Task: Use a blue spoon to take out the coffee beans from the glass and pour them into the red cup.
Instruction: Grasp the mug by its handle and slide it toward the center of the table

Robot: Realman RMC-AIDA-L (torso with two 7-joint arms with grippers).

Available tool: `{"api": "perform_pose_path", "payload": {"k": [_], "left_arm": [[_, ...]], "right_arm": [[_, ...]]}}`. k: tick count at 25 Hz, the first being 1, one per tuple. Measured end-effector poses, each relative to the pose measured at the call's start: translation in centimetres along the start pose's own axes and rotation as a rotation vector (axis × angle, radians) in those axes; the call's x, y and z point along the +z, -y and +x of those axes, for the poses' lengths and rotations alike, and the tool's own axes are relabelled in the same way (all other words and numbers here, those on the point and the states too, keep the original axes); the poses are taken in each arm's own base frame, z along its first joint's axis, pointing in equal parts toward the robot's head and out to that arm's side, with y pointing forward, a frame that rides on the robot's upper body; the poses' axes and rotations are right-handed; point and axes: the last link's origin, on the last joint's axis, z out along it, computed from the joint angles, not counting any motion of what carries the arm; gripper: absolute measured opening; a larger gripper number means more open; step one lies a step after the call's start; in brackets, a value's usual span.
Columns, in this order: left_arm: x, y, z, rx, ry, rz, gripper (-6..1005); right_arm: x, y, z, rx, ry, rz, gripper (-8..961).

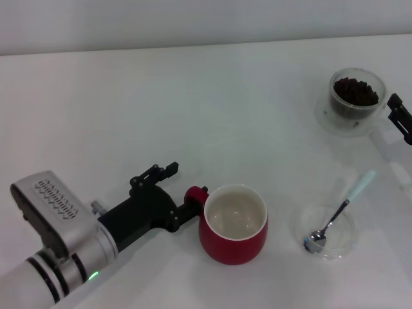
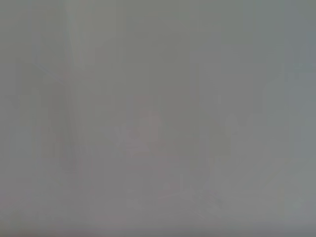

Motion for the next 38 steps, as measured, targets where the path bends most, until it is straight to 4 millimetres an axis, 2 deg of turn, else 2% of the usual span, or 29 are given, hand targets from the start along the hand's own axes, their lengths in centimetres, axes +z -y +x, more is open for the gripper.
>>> {"api": "perform_pose_path", "payload": {"k": [9, 24, 31, 38], "left_arm": [[-2.5, -0.2, -0.5, -0.015, -0.071, 0.008, 738], [-5.4, -0.5, -2.4, -0.03, -0.059, 0.034, 732], [-5.9, -0.8, -2.7, -0.033, -0.054, 0.028, 732], [-8.0, -1.1, -2.5, -0.048, -0.137, 0.047, 732]], "right_arm": [[0.0, -0.1, 0.0, -0.002, -0.001, -0.006, 766], [-0.4, 0.0, -0.2, 0.003, 0.017, -0.005, 766], [-0.5, 0.0, -0.2, 0.001, 0.021, -0.009, 766], [-1.0, 0.3, -0.3, -0.007, 0.025, -0.007, 766]]}}
